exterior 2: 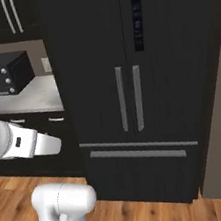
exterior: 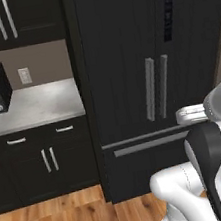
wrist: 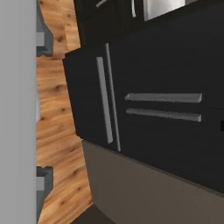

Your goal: Move the hot dog bun to the plate on the dining table and place the condiment next to that plate. Then navigate to the fridge and take the sausage and place it on the plate as well.

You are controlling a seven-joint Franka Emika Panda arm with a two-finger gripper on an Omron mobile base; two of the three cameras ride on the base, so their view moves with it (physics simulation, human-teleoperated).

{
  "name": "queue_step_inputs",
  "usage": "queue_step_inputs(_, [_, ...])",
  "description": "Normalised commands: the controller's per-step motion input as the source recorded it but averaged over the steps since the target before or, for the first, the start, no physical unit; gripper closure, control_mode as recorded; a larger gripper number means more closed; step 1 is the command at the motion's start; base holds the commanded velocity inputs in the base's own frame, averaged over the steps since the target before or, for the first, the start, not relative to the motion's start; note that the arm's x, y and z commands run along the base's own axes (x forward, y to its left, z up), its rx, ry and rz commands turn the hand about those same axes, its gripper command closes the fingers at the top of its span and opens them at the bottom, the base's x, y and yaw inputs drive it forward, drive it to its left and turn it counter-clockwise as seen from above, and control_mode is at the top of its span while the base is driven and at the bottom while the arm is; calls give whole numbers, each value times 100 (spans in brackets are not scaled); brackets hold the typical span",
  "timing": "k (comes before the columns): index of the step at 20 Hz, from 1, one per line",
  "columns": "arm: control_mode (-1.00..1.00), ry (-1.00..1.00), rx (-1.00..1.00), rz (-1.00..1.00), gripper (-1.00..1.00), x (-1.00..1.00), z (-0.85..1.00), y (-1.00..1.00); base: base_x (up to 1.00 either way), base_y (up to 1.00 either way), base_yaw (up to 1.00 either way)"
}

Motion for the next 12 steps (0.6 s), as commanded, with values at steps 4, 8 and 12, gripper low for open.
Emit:
queue_step_inputs(4, [100, 0, 0, 0, -100, 0, 0, 0, 0, -65, 12])
queue_step_inputs(8, [100, 0, 0, 0, -100, 0, 0, 0, 1, -59, 9])
queue_step_inputs(12, [100, 0, 0, 0, -100, 0, 0, 0, 0, -53, 3])
